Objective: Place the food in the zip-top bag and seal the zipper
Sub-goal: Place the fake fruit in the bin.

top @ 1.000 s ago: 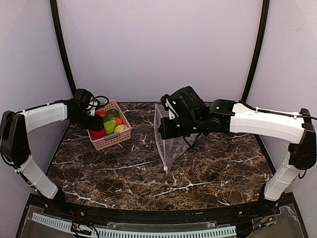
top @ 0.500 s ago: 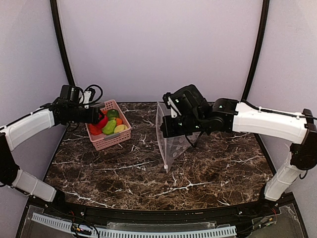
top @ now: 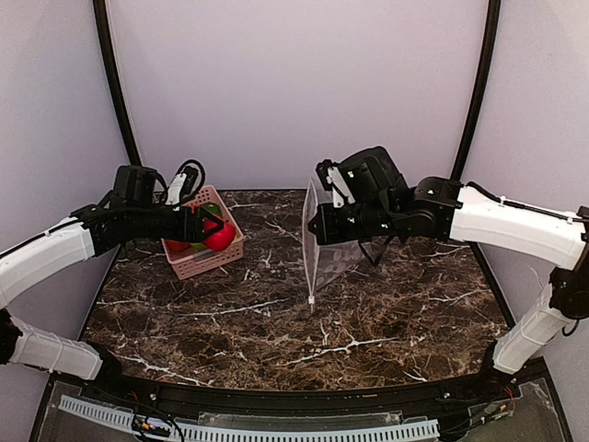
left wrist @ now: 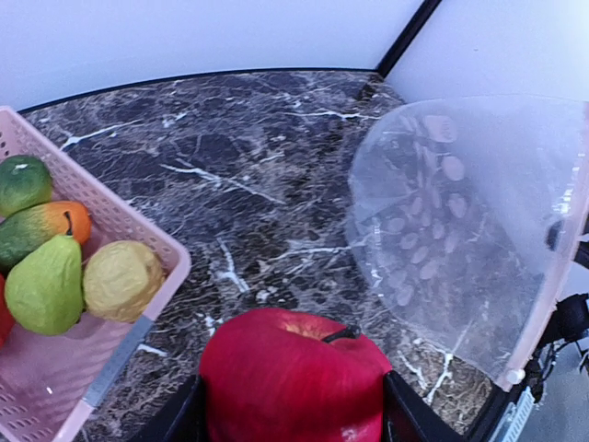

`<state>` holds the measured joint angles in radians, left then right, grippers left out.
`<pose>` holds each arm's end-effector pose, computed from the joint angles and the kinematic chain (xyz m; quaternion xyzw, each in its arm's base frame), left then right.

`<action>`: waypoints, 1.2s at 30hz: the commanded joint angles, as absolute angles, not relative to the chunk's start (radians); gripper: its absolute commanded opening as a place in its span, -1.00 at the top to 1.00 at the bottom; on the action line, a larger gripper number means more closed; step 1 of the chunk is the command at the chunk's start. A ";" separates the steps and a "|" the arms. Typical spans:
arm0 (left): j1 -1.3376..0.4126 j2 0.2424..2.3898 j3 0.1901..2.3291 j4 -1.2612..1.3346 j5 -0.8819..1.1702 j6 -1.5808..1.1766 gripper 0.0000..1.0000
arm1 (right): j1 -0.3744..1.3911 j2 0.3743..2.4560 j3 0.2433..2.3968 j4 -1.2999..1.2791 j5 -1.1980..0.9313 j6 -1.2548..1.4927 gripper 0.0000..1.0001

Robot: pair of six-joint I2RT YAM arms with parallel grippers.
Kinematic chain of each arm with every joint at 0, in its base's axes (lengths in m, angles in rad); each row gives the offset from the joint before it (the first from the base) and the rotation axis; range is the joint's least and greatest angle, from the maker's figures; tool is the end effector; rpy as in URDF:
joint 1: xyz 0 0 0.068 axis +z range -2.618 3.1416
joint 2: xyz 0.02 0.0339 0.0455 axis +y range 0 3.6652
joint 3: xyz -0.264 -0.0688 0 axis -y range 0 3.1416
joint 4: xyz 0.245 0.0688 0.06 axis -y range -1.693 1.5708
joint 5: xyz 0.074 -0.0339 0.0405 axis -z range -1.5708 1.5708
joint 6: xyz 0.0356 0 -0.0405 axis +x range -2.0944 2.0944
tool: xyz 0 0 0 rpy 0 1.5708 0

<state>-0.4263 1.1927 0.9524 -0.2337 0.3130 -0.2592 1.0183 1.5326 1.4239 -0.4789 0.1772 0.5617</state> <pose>0.2420 -0.1219 0.3096 0.1513 0.8332 -0.2983 0.4403 0.1894 0.2953 0.3499 -0.1581 0.8648 0.2791 0.3863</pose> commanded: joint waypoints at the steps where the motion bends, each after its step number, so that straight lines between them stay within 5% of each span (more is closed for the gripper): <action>1: -0.482 1.113 0.925 -0.180 0.383 -0.370 -0.15 | 1.012 1.525 1.398 -0.433 0.145 0.566 1.00; 16: -0.708 0.972 0.834 0.070 0.499 -0.606 -0.14 | 1.011 1.542 1.412 -0.426 0.115 0.566 1.00; 36: -0.888 1.213 0.867 0.468 0.465 -0.714 -0.14 | 1.009 1.512 1.404 -0.393 0.054 0.556 1.00</action>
